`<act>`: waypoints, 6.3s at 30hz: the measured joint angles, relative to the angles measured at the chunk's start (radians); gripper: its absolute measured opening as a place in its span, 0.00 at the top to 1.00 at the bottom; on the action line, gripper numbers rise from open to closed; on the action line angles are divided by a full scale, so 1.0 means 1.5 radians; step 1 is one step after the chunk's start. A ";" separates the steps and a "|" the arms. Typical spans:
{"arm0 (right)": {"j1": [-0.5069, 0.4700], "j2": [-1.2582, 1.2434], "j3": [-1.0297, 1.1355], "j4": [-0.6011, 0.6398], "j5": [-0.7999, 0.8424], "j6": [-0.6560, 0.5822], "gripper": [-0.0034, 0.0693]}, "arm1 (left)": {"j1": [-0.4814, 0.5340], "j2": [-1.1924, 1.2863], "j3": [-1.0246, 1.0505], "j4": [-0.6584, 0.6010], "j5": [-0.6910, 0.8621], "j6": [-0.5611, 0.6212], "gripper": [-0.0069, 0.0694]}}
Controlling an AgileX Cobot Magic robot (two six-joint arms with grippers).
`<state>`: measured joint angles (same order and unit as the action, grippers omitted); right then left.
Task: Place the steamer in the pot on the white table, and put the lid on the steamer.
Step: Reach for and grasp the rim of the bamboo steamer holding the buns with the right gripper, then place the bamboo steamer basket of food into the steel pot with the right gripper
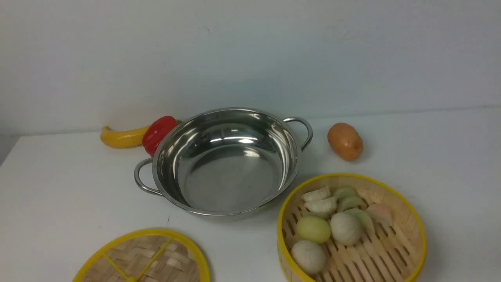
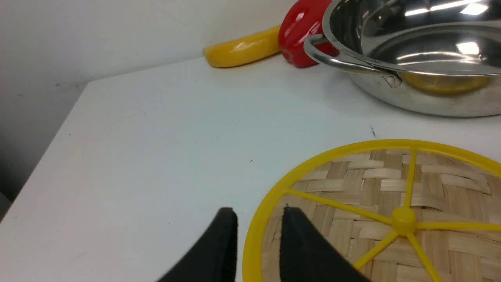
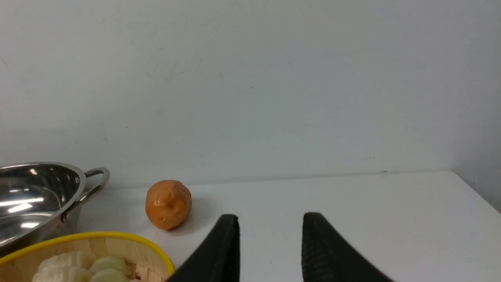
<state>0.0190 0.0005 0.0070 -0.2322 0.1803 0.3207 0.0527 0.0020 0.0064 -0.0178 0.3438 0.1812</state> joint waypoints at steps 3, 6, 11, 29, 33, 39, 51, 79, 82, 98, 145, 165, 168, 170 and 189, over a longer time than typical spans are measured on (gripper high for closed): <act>0.000 0.000 0.000 0.000 0.000 0.000 0.62 | 0.000 0.000 0.000 0.000 0.000 0.000 0.70; 0.000 0.000 0.000 0.000 0.000 0.000 0.62 | 0.000 0.000 0.000 0.000 0.000 0.000 0.70; 0.000 0.000 0.000 0.000 0.000 0.000 0.62 | 0.000 0.000 0.000 0.000 0.000 0.000 0.70; 0.000 0.000 0.002 0.166 -0.148 0.108 0.62 | 0.000 -0.001 0.000 -0.284 -0.051 -0.152 0.65; 0.000 0.000 0.002 0.273 -0.255 0.177 0.62 | 0.000 -0.001 0.000 -0.399 -0.091 -0.178 0.65; 0.000 0.000 0.002 0.382 -0.356 0.212 0.62 | 0.000 -0.001 0.000 -0.475 -0.258 -0.187 0.64; 0.002 0.054 -0.125 0.042 -0.256 0.345 0.62 | 0.000 0.018 -0.104 -0.359 -0.234 -0.159 0.62; 0.284 1.119 -0.710 -0.016 0.512 0.049 0.61 | 0.000 0.827 -0.467 0.018 0.309 -0.131 0.59; 0.267 1.135 -0.710 -0.015 0.503 0.048 0.61 | 0.000 0.827 -0.467 0.017 0.309 -0.128 0.59; 0.187 1.221 -0.717 0.084 0.453 -0.061 0.89 | 0.000 0.827 -0.467 0.016 0.296 -0.127 0.59; 0.319 1.710 -1.686 0.203 0.725 -0.188 0.89 | 0.000 0.827 -0.467 -0.085 0.273 -0.053 0.59; 0.319 1.723 -1.686 0.229 0.713 -0.194 0.83 | 0.000 0.980 -0.467 -0.279 0.242 0.138 0.59; 0.319 1.723 -1.686 0.229 0.713 -0.194 0.83 | 0.000 0.995 -0.467 -0.291 0.241 0.140 0.59; 0.319 1.723 -1.686 0.230 0.712 -0.194 0.83 | 0.000 0.996 -0.467 -0.296 0.240 0.144 0.59; 0.312 1.746 -1.693 0.255 0.697 -0.189 0.67 | -0.023 0.996 -0.467 -0.300 0.229 0.163 0.59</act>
<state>0.4864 2.6190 -2.5322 0.1503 1.2265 0.0372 0.0176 1.4961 -0.6947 -0.4673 0.6868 0.4254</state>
